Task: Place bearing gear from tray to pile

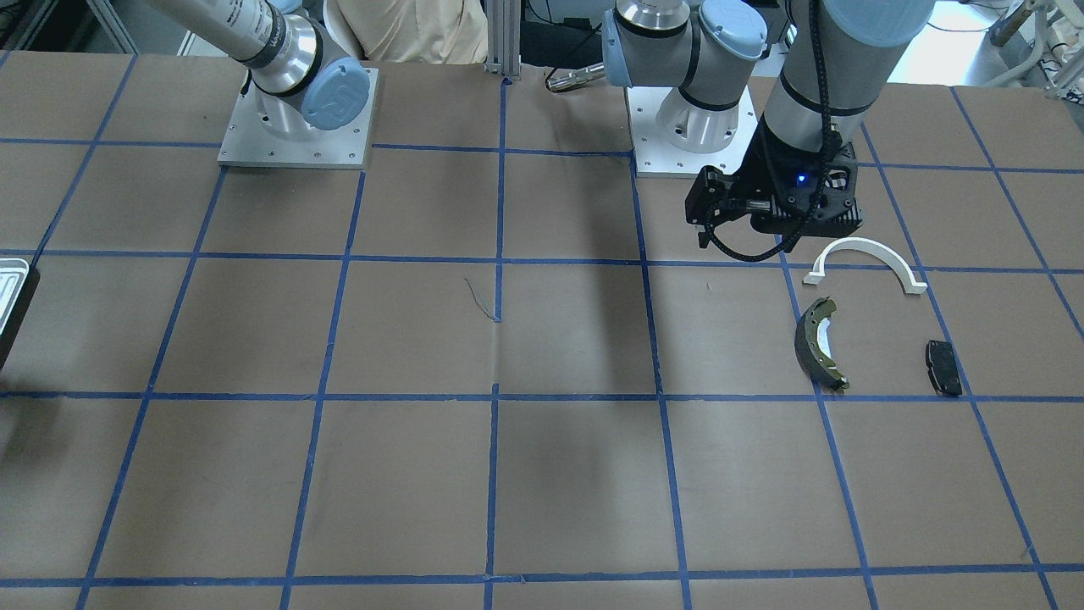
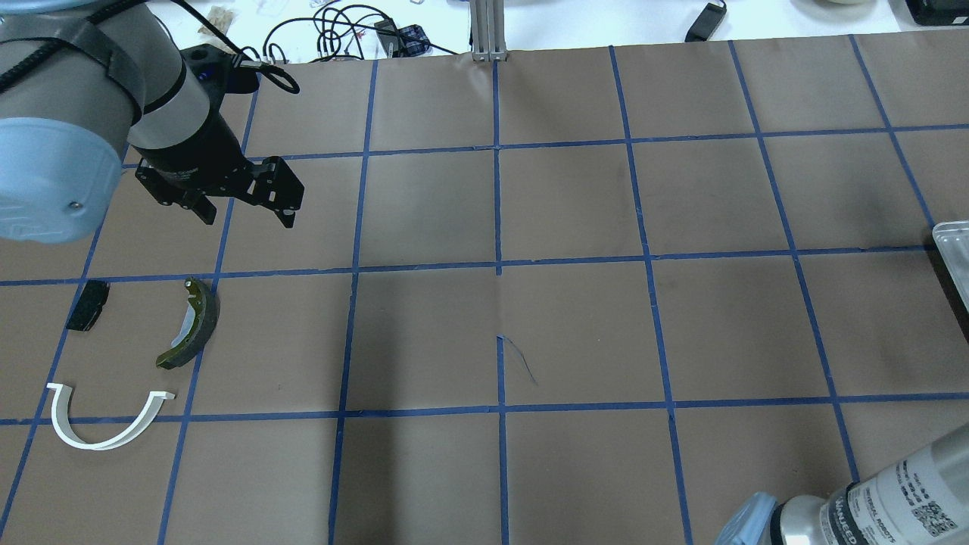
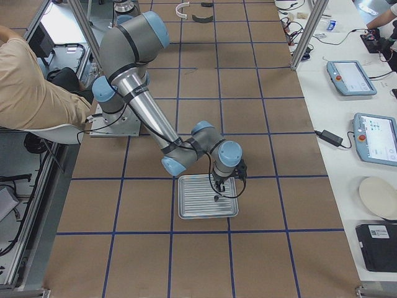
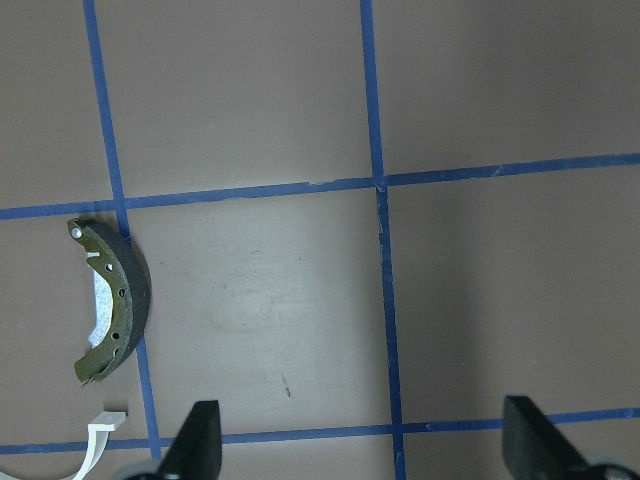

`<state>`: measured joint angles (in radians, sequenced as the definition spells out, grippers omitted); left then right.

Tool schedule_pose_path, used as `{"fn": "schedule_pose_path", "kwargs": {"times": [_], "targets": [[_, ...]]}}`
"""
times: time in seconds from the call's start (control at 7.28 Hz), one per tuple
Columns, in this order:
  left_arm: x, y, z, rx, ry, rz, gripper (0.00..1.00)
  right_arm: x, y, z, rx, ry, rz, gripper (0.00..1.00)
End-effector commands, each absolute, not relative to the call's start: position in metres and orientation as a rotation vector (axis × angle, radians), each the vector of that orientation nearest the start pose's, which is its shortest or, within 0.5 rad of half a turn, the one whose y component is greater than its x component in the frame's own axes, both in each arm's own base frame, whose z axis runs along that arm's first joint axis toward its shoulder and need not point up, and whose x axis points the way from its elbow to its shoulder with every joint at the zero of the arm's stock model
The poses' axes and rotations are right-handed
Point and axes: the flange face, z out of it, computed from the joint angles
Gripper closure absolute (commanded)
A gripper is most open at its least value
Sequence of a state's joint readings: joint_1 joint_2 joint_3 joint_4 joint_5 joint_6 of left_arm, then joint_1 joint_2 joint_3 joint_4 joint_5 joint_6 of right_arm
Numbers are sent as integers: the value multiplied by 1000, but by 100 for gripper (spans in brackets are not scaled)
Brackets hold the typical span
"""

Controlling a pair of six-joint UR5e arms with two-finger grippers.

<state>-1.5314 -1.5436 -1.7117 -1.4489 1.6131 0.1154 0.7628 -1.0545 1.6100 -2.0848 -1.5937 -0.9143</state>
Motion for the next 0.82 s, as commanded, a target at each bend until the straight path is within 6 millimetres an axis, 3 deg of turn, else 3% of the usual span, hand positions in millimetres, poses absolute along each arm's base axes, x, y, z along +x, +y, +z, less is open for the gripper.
{"fn": "schedule_pose_path", "kwargs": {"times": [0.0, 0.27, 0.41, 0.55, 0.69], "targets": [[-110, -485, 445, 132, 3095, -18, 0, -270, -574, 278, -160, 3153, 39, 86], [-109, -485, 446, 135, 3096, -23, 0, -110, -622, 285, -114, 3155, 27, 86], [-109, -486, 446, 133, 3097, -23, 0, -24, -633, 281, -4, 3153, 27, 86], [-109, -487, 447, 133, 3099, -26, 0, 69, -635, 272, -92, 3124, 16, 86], [-110, -487, 450, 133, 3103, -36, 0, 156, -627, 264, -57, 3089, -8, 87]]}}
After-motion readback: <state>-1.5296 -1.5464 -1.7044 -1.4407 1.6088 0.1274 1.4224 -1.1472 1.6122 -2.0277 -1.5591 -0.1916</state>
